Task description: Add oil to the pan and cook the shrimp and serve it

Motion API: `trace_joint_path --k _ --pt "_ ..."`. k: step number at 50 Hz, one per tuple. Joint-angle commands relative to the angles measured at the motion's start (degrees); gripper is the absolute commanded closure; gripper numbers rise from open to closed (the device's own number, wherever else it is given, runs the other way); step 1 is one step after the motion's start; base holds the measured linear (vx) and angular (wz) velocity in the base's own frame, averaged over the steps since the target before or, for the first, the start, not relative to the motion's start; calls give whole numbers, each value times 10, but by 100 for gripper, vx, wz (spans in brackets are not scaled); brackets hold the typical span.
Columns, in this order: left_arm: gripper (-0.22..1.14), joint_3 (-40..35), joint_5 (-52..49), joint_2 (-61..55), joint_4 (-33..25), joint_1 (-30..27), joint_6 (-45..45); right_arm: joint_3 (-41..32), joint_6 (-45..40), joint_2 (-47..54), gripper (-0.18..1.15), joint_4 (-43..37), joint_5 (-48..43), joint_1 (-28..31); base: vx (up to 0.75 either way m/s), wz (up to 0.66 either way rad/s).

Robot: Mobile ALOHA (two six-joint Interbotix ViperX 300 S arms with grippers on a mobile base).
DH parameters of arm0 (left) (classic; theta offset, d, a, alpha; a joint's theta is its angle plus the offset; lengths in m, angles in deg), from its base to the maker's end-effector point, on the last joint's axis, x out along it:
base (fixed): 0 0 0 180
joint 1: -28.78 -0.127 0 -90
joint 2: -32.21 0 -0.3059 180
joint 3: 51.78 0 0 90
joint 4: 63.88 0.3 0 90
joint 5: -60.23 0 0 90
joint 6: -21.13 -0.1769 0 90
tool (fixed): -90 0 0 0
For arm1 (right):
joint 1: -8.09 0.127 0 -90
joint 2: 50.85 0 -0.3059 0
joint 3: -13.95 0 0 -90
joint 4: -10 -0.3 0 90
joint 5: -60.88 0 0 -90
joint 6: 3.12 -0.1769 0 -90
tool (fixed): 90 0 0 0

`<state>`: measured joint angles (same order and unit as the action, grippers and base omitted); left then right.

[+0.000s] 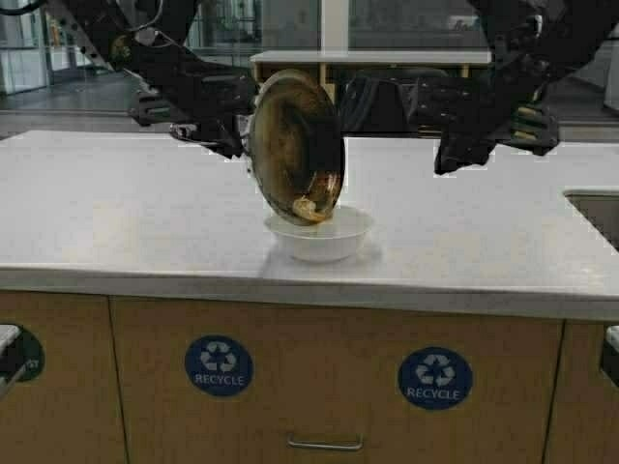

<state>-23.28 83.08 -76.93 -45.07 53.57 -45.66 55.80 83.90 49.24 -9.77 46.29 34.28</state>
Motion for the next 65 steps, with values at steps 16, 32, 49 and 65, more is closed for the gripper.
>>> trace_joint_path --k 16,32,49,65 --pt "87 -17 27 42 -24 0 -16 -7 -1 -5 90 -1 -9 1 0 0" --pt "87 -21 47 51 -69 0 76 -7 -1 -2 90 -1 -9 2 0 0" --pt "87 10 192 29 -61 -45 340 -9 -1 -2 90 -1 -7 2 0 0" --pt "87 16 414 -91 -25 -92 600 -8 -2 -1 90 -4 -7 2 0 0"
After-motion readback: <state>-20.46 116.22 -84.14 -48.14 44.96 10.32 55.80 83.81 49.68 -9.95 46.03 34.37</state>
